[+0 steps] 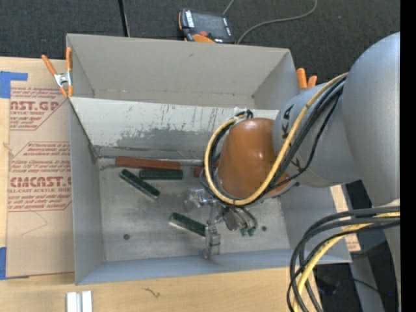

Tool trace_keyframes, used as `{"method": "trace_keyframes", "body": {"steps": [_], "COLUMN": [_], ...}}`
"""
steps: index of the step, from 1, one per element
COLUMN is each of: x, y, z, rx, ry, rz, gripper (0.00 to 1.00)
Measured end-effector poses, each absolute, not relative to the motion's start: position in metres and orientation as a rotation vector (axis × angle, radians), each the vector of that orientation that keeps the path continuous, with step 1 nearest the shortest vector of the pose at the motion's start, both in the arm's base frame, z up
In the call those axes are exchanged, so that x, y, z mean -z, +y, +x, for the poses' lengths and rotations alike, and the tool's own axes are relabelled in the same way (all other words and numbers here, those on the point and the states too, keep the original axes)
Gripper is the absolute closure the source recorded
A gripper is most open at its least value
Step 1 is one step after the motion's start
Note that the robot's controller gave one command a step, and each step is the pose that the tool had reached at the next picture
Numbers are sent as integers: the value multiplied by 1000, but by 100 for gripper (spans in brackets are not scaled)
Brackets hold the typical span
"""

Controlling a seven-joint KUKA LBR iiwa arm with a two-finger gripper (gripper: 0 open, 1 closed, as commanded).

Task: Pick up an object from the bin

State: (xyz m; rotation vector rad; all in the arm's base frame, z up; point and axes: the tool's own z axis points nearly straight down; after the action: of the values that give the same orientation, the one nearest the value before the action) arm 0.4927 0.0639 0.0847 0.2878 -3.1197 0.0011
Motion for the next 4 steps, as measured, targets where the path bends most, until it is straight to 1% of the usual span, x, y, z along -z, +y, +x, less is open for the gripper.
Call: {"method": "trace_keyframes", "body": {"steps": [1,2,3,4], "x": [-89,-89,-71,-70], "y": [65,65,89,88], "z": [495,495,487,486], "rx": [2,2,0,2], "ry": [-3128,-3128,-3031,-3025], "rz": [288,288,860,855], "gripper": [100,0,0,100]}}
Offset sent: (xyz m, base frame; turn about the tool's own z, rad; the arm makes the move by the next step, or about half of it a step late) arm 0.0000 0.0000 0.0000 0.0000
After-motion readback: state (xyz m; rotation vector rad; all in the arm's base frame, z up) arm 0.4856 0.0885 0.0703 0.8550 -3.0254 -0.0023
